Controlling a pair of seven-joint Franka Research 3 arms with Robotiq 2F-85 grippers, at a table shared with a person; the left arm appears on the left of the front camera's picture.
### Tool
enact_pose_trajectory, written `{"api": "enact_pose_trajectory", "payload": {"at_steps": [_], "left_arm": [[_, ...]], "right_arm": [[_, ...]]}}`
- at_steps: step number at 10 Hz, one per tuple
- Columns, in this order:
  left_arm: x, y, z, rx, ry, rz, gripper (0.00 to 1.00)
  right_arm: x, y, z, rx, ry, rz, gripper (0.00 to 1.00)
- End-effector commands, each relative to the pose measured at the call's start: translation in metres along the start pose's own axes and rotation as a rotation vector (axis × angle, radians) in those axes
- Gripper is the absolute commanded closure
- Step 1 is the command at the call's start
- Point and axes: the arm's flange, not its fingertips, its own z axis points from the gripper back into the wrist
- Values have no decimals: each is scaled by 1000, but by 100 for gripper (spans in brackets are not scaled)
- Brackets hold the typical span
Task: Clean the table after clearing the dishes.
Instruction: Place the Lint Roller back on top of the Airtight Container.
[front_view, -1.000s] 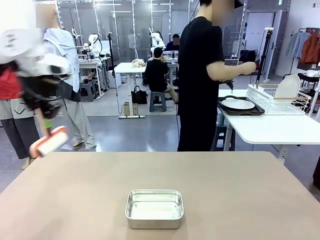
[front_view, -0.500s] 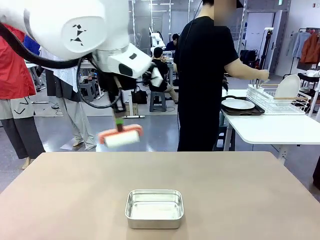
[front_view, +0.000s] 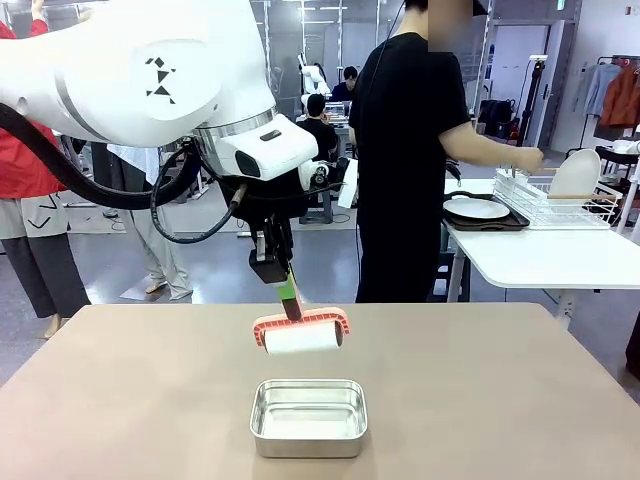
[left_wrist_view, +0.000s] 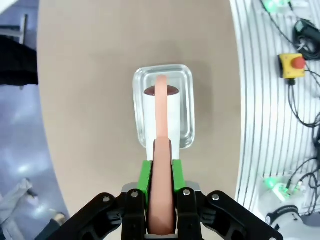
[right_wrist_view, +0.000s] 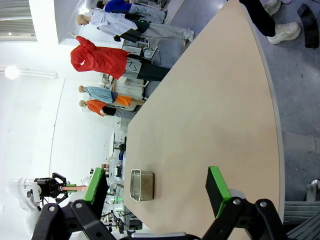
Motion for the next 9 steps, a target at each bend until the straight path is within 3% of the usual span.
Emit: {"api": "enact_pose_trajectory", "payload": {"at_steps": [1, 3, 9], "left_arm": [[2, 4, 5, 69, 47, 56, 80], [-2, 3, 2, 22, 18, 22, 80], [16, 51, -108, -249, 89, 38, 80]], "right_arm": [[-2, 2, 0, -5, -5, 5, 0], [-2, 2, 0, -5, -5, 5, 0], [-2, 2, 0, -5, -5, 5, 0]]}}
